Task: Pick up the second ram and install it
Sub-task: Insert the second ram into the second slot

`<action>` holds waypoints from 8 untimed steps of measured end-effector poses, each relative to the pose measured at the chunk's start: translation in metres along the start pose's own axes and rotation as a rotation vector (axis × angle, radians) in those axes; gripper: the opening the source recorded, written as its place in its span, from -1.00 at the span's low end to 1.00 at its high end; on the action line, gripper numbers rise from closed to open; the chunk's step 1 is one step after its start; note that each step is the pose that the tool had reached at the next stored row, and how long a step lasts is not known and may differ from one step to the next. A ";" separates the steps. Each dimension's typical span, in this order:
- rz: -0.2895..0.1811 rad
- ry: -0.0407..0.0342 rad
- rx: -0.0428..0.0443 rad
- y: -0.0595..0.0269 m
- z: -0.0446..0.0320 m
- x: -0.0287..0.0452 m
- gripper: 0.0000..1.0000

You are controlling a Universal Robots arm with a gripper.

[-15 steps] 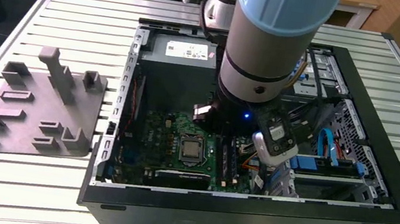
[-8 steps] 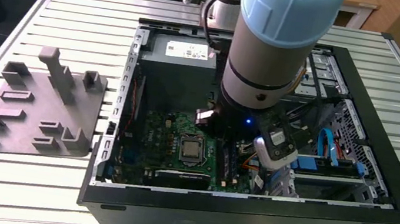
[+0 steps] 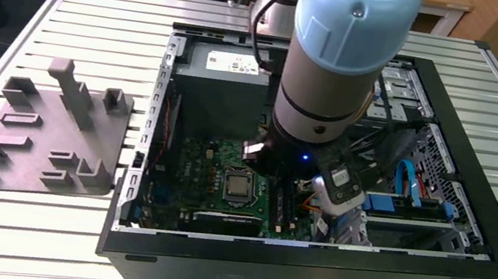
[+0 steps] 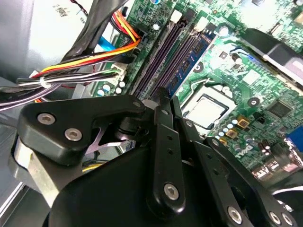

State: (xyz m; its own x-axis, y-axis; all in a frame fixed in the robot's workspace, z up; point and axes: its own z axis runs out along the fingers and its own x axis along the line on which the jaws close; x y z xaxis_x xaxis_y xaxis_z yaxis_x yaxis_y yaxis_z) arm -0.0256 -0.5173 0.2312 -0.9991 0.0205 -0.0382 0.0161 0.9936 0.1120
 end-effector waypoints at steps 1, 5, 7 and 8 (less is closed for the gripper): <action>0.001 -0.0001 0.0001 0.0001 0.0010 0.0000 -0.73; 0.050 -0.0056 0.0021 0.0015 0.0055 0.0016 -0.73; 0.050 -0.0056 0.0019 0.0031 0.0075 0.0018 -0.73; 0.050 -0.0057 0.0019 0.0040 0.0087 0.0019 -0.73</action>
State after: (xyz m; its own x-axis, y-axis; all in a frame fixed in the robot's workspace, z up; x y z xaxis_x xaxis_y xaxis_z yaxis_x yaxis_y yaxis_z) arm -0.0271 -0.5123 0.2229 -0.9968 0.0706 -0.0382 0.0660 0.9915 0.1120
